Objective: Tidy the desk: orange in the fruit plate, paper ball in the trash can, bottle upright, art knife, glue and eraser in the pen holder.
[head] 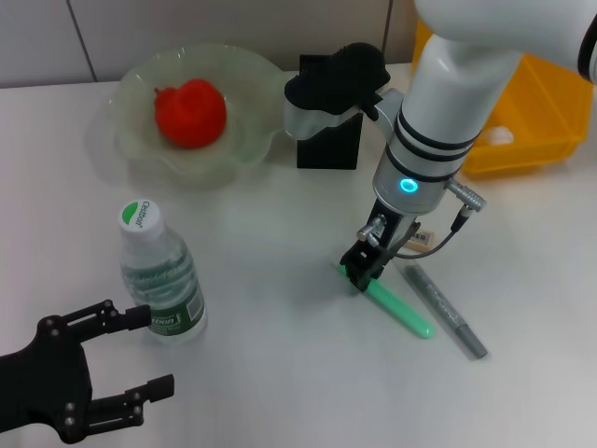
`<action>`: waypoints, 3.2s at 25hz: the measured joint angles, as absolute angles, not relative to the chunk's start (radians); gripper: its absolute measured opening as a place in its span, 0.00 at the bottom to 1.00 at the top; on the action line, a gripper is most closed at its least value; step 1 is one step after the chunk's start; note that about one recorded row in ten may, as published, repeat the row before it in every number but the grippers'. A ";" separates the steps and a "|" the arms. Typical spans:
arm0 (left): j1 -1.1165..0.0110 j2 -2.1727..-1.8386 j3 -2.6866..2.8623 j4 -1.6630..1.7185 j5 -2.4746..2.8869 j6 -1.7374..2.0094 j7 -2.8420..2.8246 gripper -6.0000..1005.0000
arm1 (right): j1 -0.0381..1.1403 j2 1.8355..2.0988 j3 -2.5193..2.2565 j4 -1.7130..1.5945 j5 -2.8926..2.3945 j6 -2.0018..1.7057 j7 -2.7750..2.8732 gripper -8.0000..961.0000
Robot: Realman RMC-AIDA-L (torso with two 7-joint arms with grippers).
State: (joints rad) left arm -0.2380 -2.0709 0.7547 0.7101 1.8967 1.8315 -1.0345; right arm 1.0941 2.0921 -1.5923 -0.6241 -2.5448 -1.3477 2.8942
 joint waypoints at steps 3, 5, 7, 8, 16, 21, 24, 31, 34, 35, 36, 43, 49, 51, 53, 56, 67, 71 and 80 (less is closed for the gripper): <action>-0.239 -2.071 0.755 0.702 1.898 1.831 -1.032 0.78 | 1.084 2.091 -1.594 -0.648 -2.545 -1.358 2.892 0.18; -0.239 -2.071 0.755 0.702 1.899 1.831 -1.032 0.78 | 1.074 2.088 -1.591 -0.683 -2.544 -1.371 2.892 0.18; -0.238 -2.070 0.755 0.701 1.899 1.831 -1.031 0.78 | 1.053 2.085 -1.586 -0.739 -2.544 -1.389 2.891 0.18; -0.237 -2.070 0.755 0.701 1.899 1.831 -1.031 0.78 | 1.042 2.083 -1.582 -0.771 -2.544 -1.399 2.891 0.18; -0.232 -2.069 0.752 0.701 1.899 1.825 -1.031 0.78 | 0.913 2.080 -1.464 -1.114 -2.637 -1.496 2.889 0.18; -0.233 -2.069 0.750 0.701 1.898 1.821 -1.031 0.78 | 0.818 2.079 -1.389 -1.325 -2.664 -1.500 2.870 0.18; -0.238 -2.070 0.753 0.701 1.896 1.818 -1.034 0.78 | 0.771 2.078 -1.337 -1.419 -2.663 -1.477 2.837 0.18; -0.250 -2.071 0.755 0.698 1.893 1.804 -1.039 0.78 | 0.741 2.079 -1.302 -1.488 -2.657 -1.452 2.804 0.18; -0.255 -2.071 0.754 0.692 1.892 1.800 -1.040 0.78 | 0.739 2.079 -1.302 -1.488 -2.657 -1.419 2.785 0.18; -0.256 -2.071 0.754 0.691 1.892 1.798 -1.040 0.78 | 0.737 2.079 -1.304 -1.488 -2.657 -1.405 2.777 0.18; -0.257 -2.070 0.755 0.690 1.892 1.794 -1.040 0.78 | 0.733 2.080 -1.308 -1.488 -2.656 -1.383 2.766 0.18; -0.267 -2.071 0.753 0.675 1.891 1.785 -1.040 0.78 | 0.690 2.083 -1.351 -1.454 -2.592 -1.131 2.675 0.18; -0.277 -2.071 0.751 0.659 1.891 1.778 -1.041 0.78 | 0.669 2.083 -1.353 -1.339 -2.400 -0.916 2.499 0.18; -0.278 -2.071 0.751 0.659 1.891 1.777 -1.044 0.78 | 0.666 2.083 -1.353 -1.292 -2.333 -0.853 2.422 0.18; -0.278 -2.071 0.750 0.655 1.891 1.777 -1.048 0.78 | 0.664 2.083 -1.353 -1.240 -2.268 -0.794 2.342 0.18; -0.278 -2.071 0.748 0.647 1.891 1.777 -1.049 0.78 | 0.655 2.083 -1.353 -1.179 -2.171 -0.724 2.226 0.18; -0.279 -2.071 0.747 0.646 1.891 1.778 -1.049 0.78 | 0.576 2.086 -1.378 -1.078 -1.686 -0.637 1.711 0.18; -0.281 -2.071 0.747 0.646 1.890 1.778 -1.051 0.78 | 0.590 2.084 -1.376 -1.004 -1.637 -0.616 1.647 0.18; -0.286 -2.071 0.752 0.646 1.890 1.778 -1.061 0.78 | 0.599 2.085 -1.371 -0.939 -1.629 -0.586 1.603 0.18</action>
State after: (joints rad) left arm -0.2864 -2.0714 0.7515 0.6457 1.8897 1.7779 -1.0606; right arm 0.5988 2.0852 -1.3710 -0.9392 -1.6288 -0.5864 1.6028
